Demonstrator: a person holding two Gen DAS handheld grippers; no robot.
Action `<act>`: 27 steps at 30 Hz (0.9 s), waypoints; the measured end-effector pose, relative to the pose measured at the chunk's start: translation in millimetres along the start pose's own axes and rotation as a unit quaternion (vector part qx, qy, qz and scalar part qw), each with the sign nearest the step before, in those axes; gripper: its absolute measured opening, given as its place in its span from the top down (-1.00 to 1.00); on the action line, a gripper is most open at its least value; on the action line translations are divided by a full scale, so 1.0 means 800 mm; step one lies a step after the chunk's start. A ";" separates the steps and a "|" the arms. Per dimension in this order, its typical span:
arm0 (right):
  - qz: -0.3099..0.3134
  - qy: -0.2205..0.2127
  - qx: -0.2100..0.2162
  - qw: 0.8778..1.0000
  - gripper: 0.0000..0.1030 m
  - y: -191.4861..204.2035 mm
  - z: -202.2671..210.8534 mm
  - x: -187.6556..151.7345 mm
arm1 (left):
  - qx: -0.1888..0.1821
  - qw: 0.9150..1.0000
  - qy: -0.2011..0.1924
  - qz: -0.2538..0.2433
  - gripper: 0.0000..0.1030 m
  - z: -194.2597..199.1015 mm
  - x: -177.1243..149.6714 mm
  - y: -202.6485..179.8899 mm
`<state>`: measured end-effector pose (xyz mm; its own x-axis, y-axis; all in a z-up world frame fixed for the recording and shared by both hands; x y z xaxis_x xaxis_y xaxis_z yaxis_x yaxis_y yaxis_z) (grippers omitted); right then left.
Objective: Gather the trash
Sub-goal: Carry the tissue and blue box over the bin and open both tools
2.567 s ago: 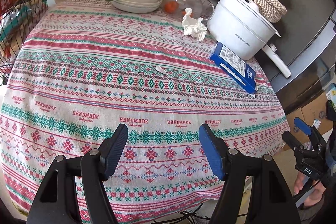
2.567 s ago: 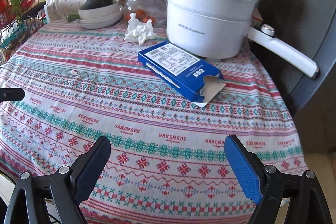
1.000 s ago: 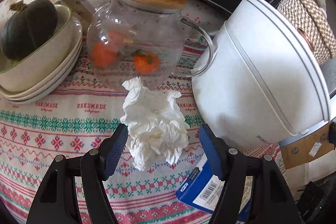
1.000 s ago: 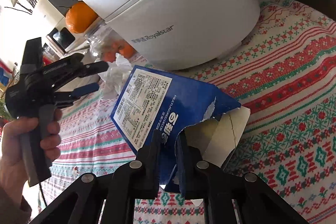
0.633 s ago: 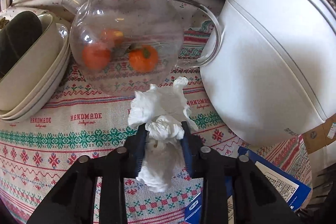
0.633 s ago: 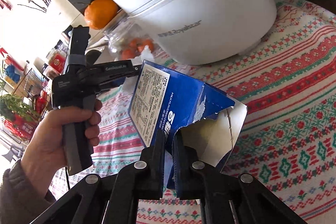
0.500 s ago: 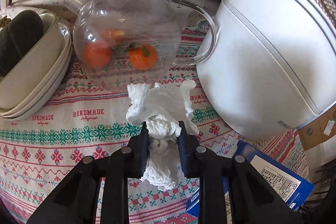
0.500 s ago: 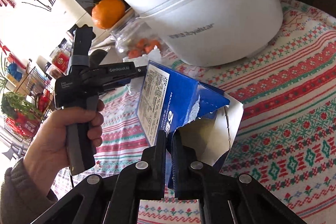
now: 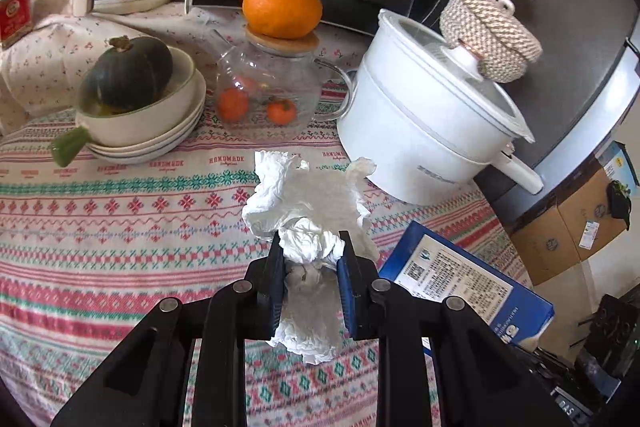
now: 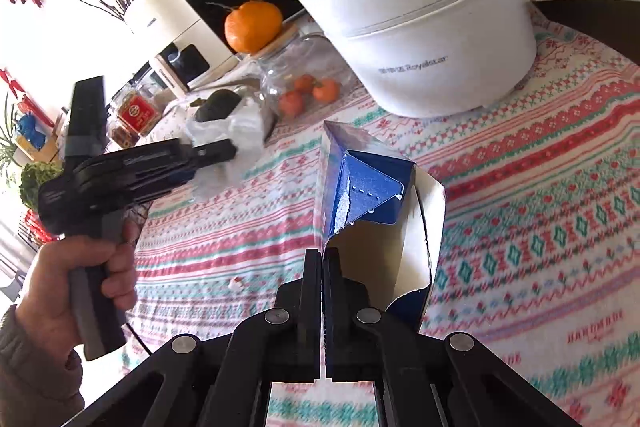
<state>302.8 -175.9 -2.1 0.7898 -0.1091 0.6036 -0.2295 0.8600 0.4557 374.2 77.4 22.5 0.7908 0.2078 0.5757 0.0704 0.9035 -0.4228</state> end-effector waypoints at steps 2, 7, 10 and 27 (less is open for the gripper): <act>-0.008 0.001 0.001 1.000 1.00 0.008 0.010 -0.010 | -0.014 1.000 -0.012 0.006 0.52 0.040 -0.016 -0.009; -0.013 -0.010 -0.001 1.000 1.00 0.028 0.046 -0.034 | -0.032 0.999 -0.039 -0.009 0.52 0.118 -0.079 -0.047; -0.013 -0.018 0.004 1.000 1.00 0.044 0.069 -0.049 | -0.044 0.998 -0.051 -0.005 0.52 0.152 -0.127 -0.053; -0.017 -0.039 -0.017 0.999 1.00 0.084 0.165 -0.143 | -0.078 0.994 -0.074 -0.020 0.52 0.216 -0.219 -0.076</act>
Point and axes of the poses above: each gripper's, at about its wrist camera, not at the fingertips, and z roughly against the way its jaws point, y to its left, x to its top, the point moved 4 cm from there along -z, roughly the way its jaws point, and after that the axes turned 8 degrees about -x, right-handed, at the moved point
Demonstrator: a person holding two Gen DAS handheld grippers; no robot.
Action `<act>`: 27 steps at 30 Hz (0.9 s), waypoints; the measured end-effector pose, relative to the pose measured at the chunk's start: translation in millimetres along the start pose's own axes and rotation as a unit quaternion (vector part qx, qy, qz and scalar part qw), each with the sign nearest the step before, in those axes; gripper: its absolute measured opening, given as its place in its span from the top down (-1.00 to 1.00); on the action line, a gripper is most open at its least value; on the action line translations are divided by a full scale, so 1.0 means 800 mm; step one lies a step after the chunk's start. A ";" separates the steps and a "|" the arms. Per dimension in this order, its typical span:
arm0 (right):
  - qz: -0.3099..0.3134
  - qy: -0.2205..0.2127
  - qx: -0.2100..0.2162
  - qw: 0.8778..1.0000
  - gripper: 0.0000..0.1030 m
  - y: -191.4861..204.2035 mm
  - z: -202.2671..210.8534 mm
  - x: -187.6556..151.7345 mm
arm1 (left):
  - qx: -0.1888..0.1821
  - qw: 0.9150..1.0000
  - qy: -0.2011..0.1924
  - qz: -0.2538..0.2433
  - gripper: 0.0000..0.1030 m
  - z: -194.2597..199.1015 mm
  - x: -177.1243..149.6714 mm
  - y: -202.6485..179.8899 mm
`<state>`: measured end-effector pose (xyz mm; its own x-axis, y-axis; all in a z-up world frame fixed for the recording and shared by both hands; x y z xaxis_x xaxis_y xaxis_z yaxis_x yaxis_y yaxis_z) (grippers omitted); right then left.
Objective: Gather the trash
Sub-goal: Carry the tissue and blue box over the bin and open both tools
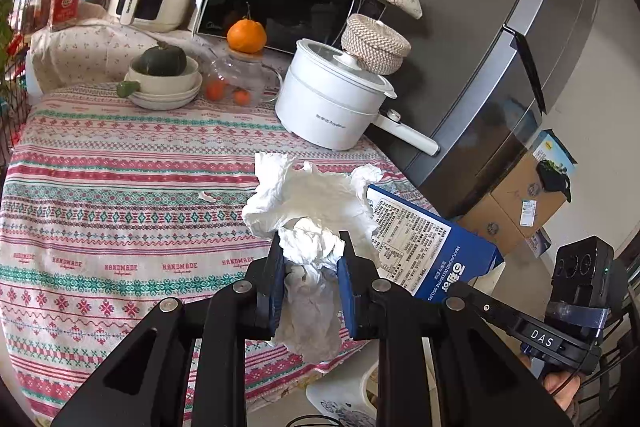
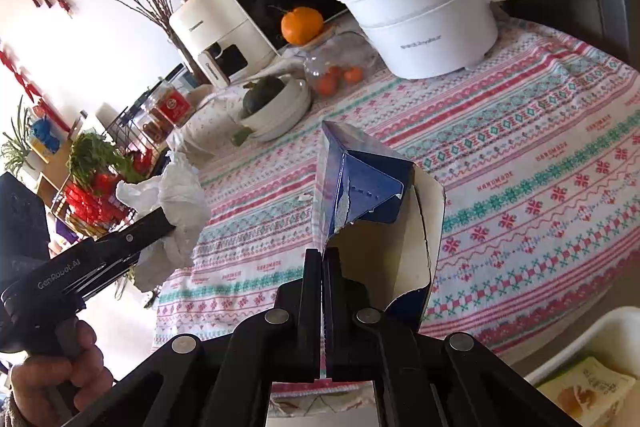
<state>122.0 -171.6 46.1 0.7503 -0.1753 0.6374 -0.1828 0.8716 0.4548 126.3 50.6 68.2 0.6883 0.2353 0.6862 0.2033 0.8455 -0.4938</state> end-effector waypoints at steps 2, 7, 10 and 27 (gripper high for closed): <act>-0.006 -0.002 -0.002 1.000 1.00 -0.002 0.009 -0.008 | -0.007 1.000 0.002 -0.003 0.52 0.000 -0.004 -0.006; -0.019 0.001 -0.008 1.000 1.00 -0.013 0.028 -0.023 | -0.023 1.000 0.011 -0.006 0.52 -0.005 -0.012 -0.015; -0.030 -0.004 -0.008 1.000 1.00 -0.022 0.043 -0.026 | -0.032 0.999 0.018 -0.009 0.52 -0.009 -0.018 -0.021; -0.111 0.009 -0.125 0.986 1.00 -0.145 0.132 -0.092 | -0.115 0.972 0.184 -0.087 0.52 -0.115 -0.151 -0.142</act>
Point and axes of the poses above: each gripper's, at about its wrist camera, not at the fingertips, and z roughly against the way its jaws point, y to its left, x to its top, the point moved 4 cm from there along -z, roughly the way its jaws point, and after that the axes turned 8 degrees about -x, right-handed, at the moved point
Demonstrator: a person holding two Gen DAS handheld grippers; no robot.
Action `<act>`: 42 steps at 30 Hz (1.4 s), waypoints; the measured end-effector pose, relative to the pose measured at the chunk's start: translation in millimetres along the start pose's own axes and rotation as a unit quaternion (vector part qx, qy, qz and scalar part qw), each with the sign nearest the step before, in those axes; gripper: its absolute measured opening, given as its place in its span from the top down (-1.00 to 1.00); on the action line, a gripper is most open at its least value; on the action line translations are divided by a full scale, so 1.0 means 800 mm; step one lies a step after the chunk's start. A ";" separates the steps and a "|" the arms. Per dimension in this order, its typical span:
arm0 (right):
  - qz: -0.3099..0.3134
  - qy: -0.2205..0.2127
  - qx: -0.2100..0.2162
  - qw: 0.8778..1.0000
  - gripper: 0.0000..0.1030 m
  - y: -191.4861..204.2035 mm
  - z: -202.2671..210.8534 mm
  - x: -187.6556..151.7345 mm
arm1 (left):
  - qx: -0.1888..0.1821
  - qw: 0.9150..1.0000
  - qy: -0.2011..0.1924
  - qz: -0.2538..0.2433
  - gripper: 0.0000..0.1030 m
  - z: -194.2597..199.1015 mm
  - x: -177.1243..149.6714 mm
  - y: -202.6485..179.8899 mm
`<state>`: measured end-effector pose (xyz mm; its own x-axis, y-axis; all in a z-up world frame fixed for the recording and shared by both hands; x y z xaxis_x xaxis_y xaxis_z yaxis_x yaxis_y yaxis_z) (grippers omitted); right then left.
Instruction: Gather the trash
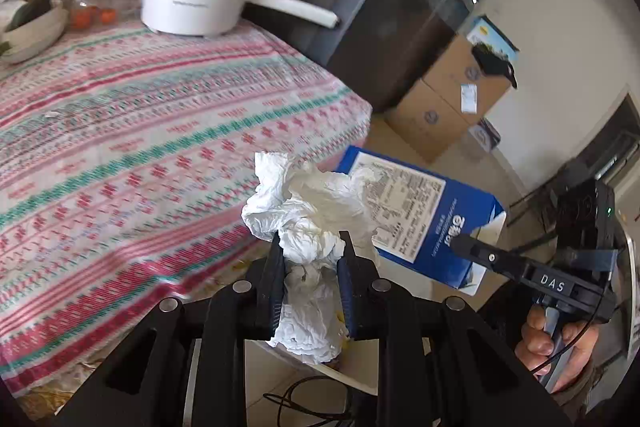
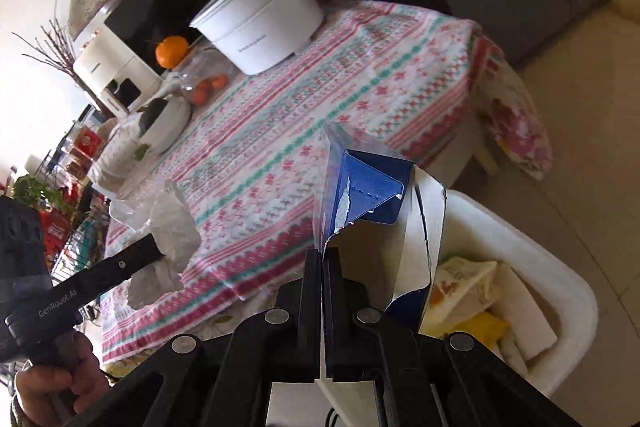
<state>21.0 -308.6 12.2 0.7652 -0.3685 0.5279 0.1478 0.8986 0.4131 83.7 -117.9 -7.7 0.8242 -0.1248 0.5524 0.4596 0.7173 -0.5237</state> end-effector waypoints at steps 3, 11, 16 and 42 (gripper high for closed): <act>0.004 -0.005 -0.025 1.000 1.00 -0.009 0.006 -0.005 | -0.014 0.998 0.050 -0.025 0.52 -0.048 -0.026 -0.034; -0.008 -0.027 -0.059 0.998 1.00 -0.036 0.022 0.002 | -0.029 0.985 0.155 -0.069 0.20 -0.144 -0.088 -0.079; -0.013 -0.014 -0.060 0.998 1.00 -0.040 0.014 0.000 | -0.023 0.988 0.153 -0.010 0.03 -0.139 -0.080 -0.053; 0.000 0.092 -0.121 0.988 -0.11 -0.044 -0.025 -0.031 | 0.125 0.990 0.040 0.055 -0.21 -0.027 -0.030 0.021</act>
Point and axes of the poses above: each gripper's, at about its wrist camera, not at the fingertips, and z roughly against the way its jaws point, y to its left, x to its top, the point moved 4 cm from there along -z, roughly the way its jaws point, and after that the axes turned 8 degrees about -x, right-handed, at the moved point
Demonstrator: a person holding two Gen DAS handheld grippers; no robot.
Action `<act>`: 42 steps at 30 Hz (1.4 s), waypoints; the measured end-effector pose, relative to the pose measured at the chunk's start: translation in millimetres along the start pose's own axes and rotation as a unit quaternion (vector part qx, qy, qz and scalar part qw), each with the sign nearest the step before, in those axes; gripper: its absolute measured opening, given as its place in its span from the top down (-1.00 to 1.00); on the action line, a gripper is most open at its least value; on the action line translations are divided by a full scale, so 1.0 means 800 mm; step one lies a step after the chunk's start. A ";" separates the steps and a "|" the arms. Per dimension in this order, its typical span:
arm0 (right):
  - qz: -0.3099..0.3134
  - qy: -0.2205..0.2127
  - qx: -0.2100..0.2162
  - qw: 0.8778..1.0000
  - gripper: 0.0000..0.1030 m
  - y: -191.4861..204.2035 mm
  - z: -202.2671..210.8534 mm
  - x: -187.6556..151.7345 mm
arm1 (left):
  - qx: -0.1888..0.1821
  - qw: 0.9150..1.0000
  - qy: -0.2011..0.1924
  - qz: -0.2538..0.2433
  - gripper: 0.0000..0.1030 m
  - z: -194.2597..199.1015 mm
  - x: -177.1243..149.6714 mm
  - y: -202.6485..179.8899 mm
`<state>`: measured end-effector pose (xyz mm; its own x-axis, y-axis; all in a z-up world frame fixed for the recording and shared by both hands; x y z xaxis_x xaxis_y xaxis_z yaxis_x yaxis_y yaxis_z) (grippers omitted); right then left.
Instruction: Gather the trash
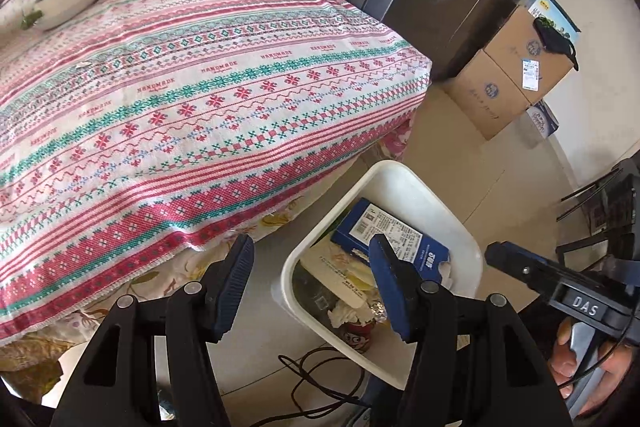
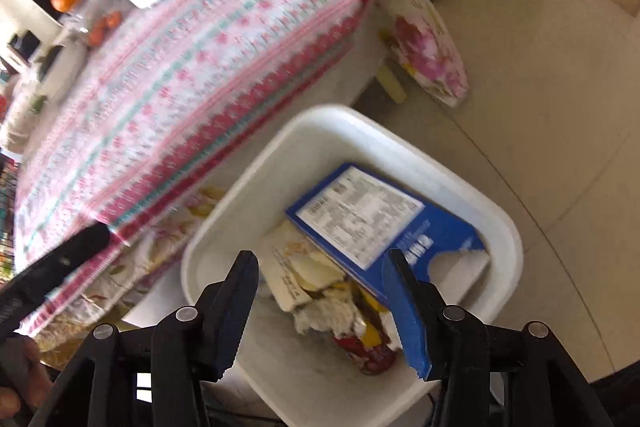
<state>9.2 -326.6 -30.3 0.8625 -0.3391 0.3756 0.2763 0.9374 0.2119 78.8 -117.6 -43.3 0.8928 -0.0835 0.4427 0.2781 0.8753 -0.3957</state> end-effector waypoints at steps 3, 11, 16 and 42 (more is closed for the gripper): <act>0.028 -0.020 0.014 0.999 -0.35 0.021 0.012 0.000 | 0.021 1.000 -0.005 0.007 -0.22 0.013 -0.005 0.006; 0.072 -0.034 0.000 0.997 -0.51 0.064 0.013 -0.015 | 0.075 0.996 -0.036 0.020 -0.38 0.053 -0.014 0.020; 0.072 -0.052 -0.008 0.996 -0.60 0.068 0.020 -0.019 | 0.117 0.991 -0.059 0.008 -0.49 0.072 -0.019 0.016; 0.083 -0.098 -0.073 0.989 -0.94 0.078 0.031 -0.048 | 0.162 0.982 -0.094 -0.021 -0.57 0.094 -0.055 -0.002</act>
<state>-17.3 -257.3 -9.1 0.8059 -0.1757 0.5654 0.2092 0.9779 0.0058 12.0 -79.8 -1.8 0.7931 -0.0593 0.6062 0.1586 0.9810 -0.1114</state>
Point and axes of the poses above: each gripper's, at about its wrist camera, not at the fingertips, and z roughly against the way its jaws point, y to its left, x to its top, the point moved 4 cm from there along -z, roughly the way its jaws point, and after that the axes turned 8 degrees about -x, right-handed, at the moved point
